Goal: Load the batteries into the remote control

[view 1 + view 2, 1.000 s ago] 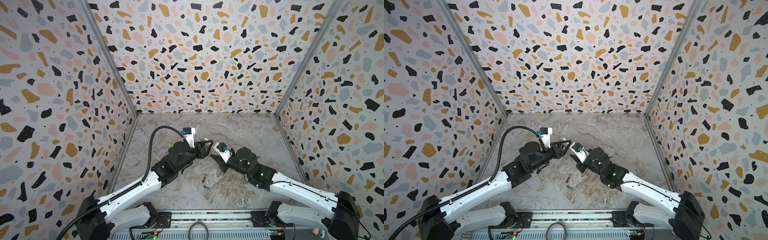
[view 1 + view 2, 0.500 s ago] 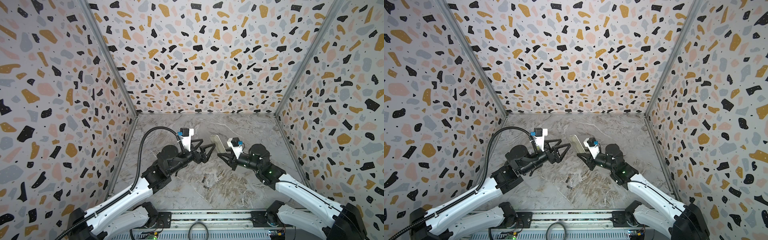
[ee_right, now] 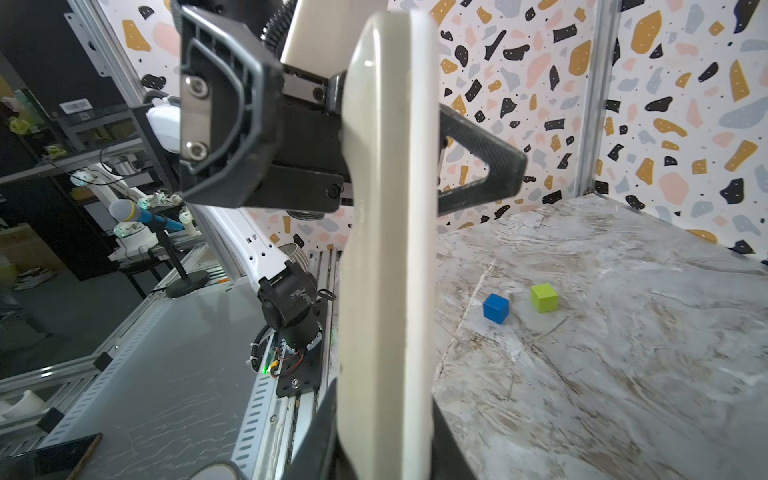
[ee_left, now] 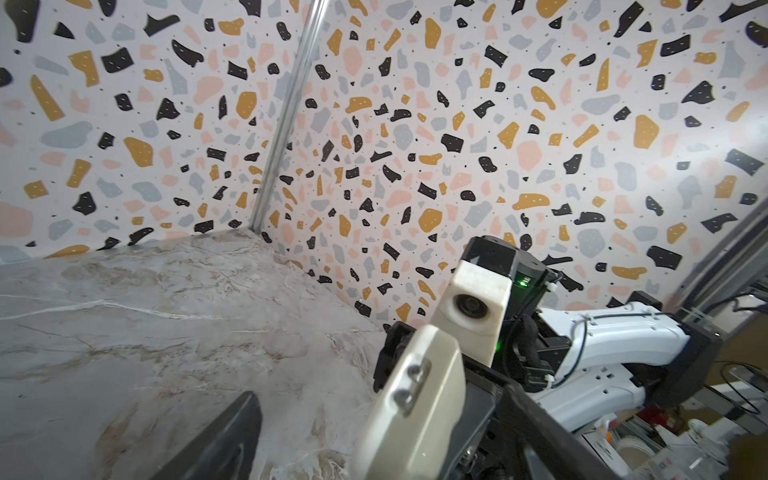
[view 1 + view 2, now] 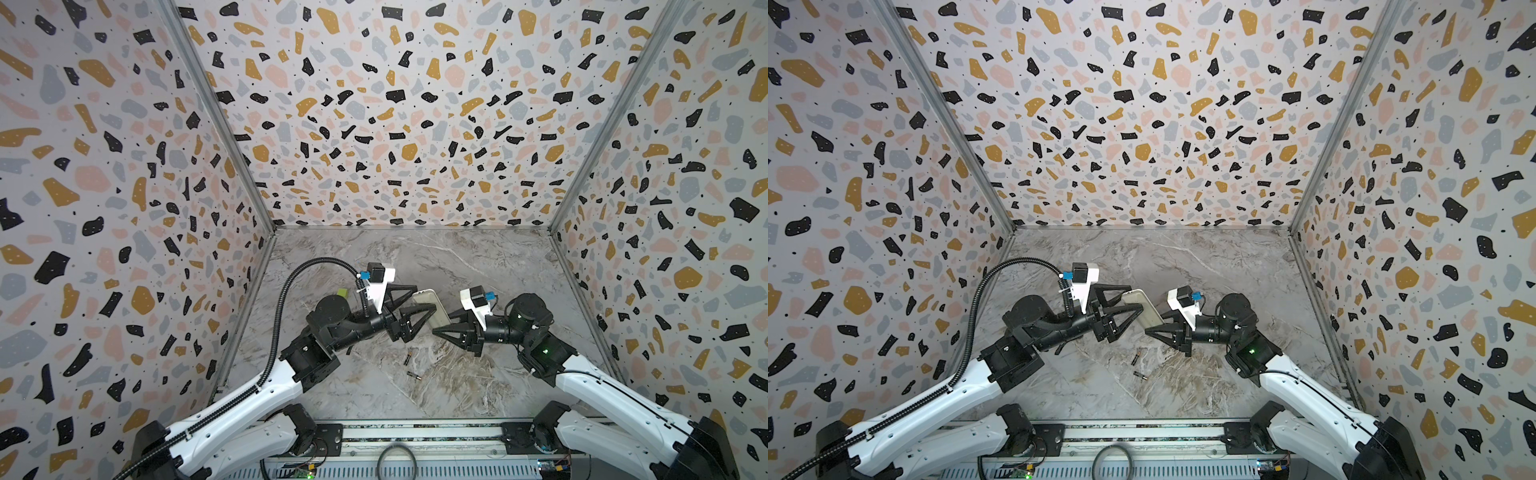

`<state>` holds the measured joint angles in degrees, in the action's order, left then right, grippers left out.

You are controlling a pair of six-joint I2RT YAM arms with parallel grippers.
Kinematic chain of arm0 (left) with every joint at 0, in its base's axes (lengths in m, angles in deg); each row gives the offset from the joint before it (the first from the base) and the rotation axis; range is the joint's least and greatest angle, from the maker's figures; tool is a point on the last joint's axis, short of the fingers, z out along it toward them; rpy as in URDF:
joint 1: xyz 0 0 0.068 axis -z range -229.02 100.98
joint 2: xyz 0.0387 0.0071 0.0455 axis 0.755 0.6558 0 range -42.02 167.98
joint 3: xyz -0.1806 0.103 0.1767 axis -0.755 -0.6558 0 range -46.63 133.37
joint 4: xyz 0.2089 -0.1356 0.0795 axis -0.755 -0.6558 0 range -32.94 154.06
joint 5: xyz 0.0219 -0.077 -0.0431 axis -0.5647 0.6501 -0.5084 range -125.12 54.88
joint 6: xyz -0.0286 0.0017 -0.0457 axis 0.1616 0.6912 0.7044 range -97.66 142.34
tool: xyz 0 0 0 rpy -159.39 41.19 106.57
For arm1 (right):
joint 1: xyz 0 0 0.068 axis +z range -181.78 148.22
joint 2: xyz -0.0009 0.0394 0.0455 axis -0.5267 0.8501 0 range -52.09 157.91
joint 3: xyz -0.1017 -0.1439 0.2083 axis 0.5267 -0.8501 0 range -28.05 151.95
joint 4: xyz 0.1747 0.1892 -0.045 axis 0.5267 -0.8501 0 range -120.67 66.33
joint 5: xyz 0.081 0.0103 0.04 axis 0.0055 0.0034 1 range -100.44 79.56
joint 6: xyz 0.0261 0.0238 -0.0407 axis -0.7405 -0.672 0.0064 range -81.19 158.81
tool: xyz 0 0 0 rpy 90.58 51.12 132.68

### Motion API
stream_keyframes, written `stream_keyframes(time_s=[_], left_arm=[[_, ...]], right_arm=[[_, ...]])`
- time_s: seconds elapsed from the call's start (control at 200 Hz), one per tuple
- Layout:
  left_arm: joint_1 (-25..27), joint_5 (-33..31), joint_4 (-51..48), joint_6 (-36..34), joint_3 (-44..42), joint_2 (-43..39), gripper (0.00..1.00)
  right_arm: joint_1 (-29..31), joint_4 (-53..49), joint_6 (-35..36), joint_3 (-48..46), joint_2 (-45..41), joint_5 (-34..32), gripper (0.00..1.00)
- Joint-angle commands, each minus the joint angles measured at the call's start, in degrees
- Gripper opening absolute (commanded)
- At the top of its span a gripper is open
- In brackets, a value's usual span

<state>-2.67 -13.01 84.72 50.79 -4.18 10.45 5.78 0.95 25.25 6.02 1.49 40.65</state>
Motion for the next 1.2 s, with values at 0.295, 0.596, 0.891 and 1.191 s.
stream_keyframes(time_s=[0.295,0.596,0.891,1.191], left_arm=[[0.1,6.4,7.7,-0.8,-0.5,1.6,0.65],[0.2,7.3,9.4,-0.5,-0.5,2.4,0.48],[0.2,7.6,10.0,-0.3,-0.8,2.8,0.31],[0.2,7.8,10.3,-0.1,-1.2,2.9,0.11]], right_arm=[[-0.1,7.2,-4.0,0.4,0.6,5.3,0.00],[0.0,7.8,-4.5,0.4,1.2,6.0,0.00],[0.0,8.5,-5.2,0.1,1.3,6.3,0.00],[0.0,8.3,-4.9,-0.2,1.4,5.4,0.16]])
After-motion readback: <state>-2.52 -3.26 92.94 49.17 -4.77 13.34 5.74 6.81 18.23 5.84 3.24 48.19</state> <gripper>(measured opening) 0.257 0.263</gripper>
